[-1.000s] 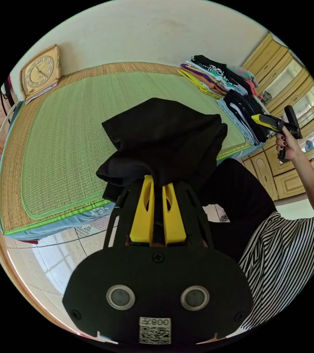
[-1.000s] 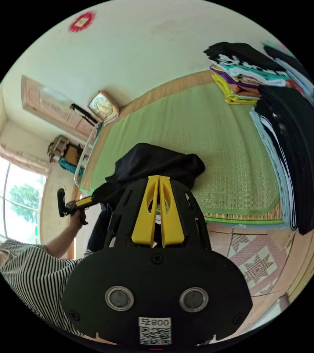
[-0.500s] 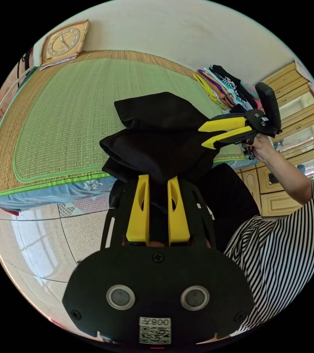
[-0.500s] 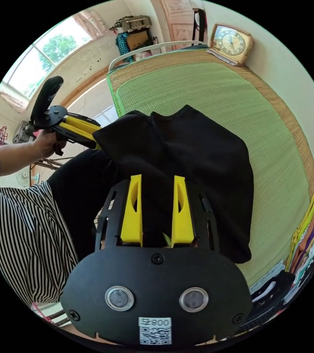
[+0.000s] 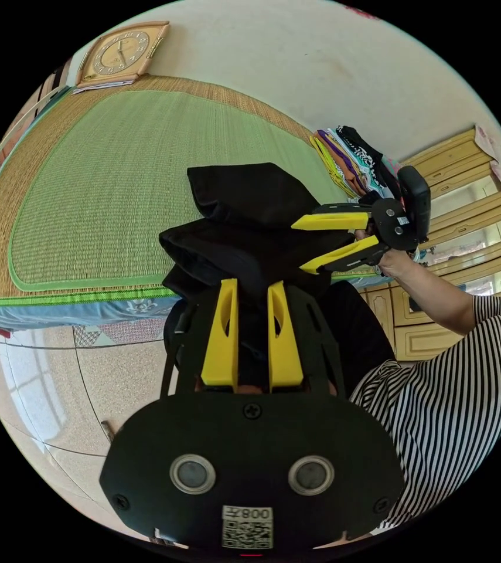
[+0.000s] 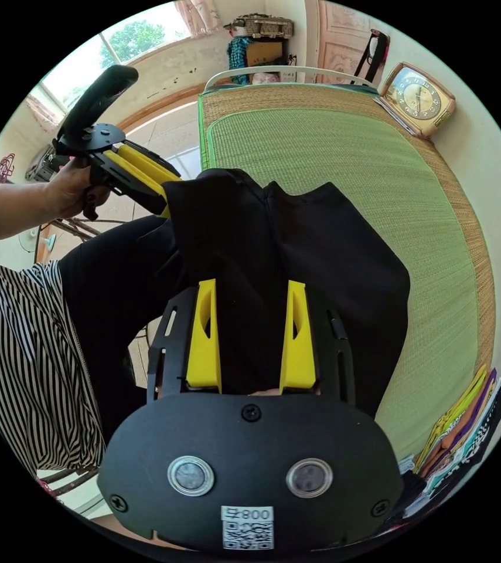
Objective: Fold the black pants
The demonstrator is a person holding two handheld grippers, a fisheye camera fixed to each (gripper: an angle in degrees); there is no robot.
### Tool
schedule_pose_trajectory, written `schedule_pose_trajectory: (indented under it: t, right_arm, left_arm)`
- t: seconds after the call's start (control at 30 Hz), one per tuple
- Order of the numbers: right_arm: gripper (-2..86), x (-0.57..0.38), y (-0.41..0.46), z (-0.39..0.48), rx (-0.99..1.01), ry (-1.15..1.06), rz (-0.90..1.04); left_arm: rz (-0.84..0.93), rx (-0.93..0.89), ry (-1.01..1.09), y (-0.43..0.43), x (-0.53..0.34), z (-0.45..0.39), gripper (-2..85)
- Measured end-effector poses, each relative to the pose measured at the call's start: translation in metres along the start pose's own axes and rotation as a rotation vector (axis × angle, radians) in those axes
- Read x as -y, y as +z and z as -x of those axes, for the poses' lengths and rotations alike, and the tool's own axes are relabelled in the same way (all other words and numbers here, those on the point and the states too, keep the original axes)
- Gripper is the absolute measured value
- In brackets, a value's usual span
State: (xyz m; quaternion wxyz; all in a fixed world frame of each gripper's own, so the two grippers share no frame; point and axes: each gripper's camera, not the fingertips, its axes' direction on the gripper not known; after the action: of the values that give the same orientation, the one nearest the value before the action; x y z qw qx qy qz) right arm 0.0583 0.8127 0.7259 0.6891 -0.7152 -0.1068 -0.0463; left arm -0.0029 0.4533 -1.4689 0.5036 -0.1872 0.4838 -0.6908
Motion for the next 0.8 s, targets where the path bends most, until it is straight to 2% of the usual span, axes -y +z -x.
schedule_pose_trajectory:
  t: [0.13, 0.27, 0.47, 0.63, 0.8]
  right_arm:
    - [17.7, 0.013, 0.003, -0.008, 0.068, 0.012, -0.002]
    - [17.9, 0.010, -0.018, -0.014, 0.163, 0.062, -0.128]
    - [19.5, 0.020, 0.003, -0.011, 0.107, 0.055, -0.083]
    - [15.1, 0.028, 0.043, -0.026, 0.053, 0.085, 0.029]
    - [8.5, 0.014, 0.061, -0.051, 0.119, 0.178, 0.050]
  left_arm:
    - [-0.016, 0.006, 0.002, 0.001, 0.014, 0.001, 7.8]
    - [-0.039, 0.001, -0.004, -0.001, 0.024, 0.002, 7.6]
    - [-0.063, -0.002, -0.014, -0.002, 0.044, 0.003, 7.6]
    - [-0.090, -0.005, -0.013, -0.014, 0.057, 0.001, 8.0]
    - [-0.088, -0.058, 0.035, -0.029, 0.047, -0.005, 9.8]
